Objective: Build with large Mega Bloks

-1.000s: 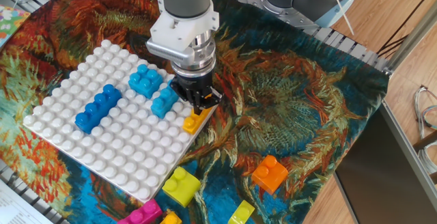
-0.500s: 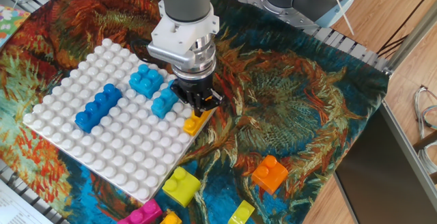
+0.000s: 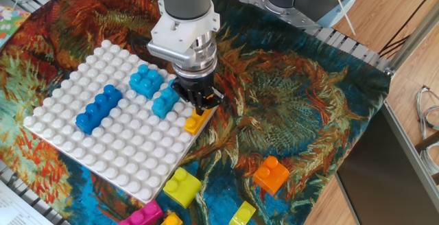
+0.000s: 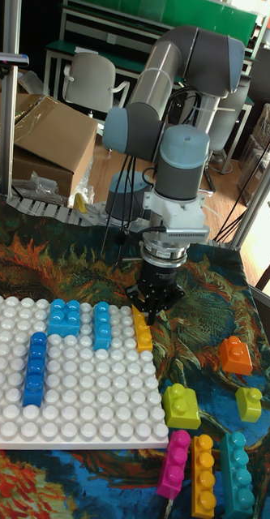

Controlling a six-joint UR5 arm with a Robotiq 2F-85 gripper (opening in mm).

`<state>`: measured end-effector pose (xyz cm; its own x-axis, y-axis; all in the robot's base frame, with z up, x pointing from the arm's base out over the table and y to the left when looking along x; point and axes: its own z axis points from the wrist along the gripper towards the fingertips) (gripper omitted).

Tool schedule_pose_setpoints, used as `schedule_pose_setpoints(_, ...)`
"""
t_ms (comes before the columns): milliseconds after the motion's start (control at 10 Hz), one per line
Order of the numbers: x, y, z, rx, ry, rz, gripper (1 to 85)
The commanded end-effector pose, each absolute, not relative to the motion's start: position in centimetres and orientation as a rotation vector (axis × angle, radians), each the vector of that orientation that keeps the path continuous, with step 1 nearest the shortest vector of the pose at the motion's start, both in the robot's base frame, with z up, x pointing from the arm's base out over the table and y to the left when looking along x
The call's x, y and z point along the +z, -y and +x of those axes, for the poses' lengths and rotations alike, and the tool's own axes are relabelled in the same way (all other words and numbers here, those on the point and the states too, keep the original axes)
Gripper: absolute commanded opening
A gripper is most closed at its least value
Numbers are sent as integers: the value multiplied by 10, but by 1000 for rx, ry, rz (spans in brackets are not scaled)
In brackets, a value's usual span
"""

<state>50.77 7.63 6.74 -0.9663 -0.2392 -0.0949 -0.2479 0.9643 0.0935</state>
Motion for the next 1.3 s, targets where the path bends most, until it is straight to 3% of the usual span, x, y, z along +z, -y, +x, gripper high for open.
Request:
schedule_pose_setpoints(0, 72, -74, 498, 187, -3033, -370, 13)
schedule_pose_setpoints(1200, 60, -82, 490, 187, -3014, -339, 13)
